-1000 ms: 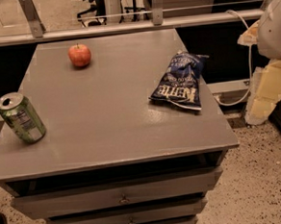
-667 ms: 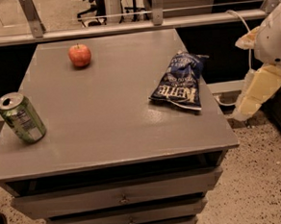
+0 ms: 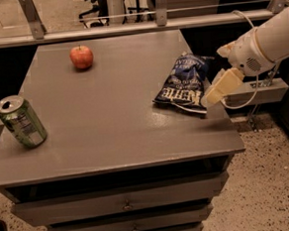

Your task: Pick blue chip bag

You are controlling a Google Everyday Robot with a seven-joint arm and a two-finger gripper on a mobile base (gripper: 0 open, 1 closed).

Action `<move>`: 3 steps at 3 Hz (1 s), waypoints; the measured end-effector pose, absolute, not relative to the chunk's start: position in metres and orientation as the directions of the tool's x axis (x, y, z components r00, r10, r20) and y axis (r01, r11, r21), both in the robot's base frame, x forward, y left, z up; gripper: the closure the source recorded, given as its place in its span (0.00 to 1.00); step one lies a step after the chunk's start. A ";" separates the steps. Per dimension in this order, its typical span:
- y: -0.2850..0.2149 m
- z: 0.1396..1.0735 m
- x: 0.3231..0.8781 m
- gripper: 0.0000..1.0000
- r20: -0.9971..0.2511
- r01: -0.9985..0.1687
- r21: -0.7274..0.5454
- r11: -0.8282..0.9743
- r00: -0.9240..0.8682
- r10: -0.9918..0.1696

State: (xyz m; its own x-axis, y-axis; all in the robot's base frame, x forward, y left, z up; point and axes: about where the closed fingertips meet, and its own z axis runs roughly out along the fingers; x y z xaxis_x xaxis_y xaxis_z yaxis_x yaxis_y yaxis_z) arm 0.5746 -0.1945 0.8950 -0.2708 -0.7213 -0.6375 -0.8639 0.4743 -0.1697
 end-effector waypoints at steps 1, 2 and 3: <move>-0.182 0.872 0.606 0.00 -0.686 -0.856 -0.139 0.498 -0.280 -0.671; -0.173 0.855 0.628 0.15 -0.712 -0.840 -0.125 0.528 -0.294 -0.638; -0.170 0.851 0.642 0.39 -0.724 -0.824 -0.136 0.550 -0.296 -0.623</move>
Offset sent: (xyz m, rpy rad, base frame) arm 0.0823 0.0282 -0.0600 0.1502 -0.0283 -0.0998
